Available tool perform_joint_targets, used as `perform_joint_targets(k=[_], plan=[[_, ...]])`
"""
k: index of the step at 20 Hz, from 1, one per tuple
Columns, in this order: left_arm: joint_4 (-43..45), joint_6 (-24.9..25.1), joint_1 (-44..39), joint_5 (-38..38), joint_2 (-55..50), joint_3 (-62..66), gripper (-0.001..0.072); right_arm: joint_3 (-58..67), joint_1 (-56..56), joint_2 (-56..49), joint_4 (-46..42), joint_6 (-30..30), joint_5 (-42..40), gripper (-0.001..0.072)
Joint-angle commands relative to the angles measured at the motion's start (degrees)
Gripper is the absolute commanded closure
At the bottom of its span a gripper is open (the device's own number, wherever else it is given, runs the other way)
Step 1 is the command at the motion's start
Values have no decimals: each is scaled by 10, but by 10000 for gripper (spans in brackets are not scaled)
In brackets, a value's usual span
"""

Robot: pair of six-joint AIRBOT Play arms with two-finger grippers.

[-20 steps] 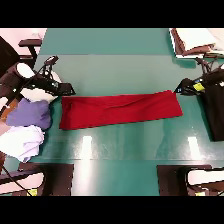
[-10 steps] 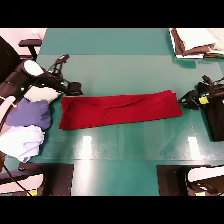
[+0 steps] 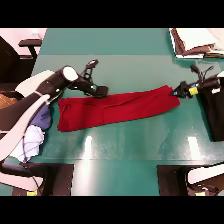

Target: Fold the shirts.

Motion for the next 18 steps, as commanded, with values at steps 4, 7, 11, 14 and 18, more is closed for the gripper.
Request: perform_joint_targets(k=[4,7,11,14,18], plan=[[-6,-13,-67,1,-136,128,677,105,85,114,79,44,30,691],[-5,-19,-78,-11,-170,156,677,145,141,142,79,67,30,691],[20,-43,-78,-12,-180,157,677,184,201,155,79,81,26,691],[21,-43,-67,-44,-179,173,678,204,236,154,79,81,20,691],[53,-38,-6,-93,-107,208,677,211,290,154,81,81,0,691]])
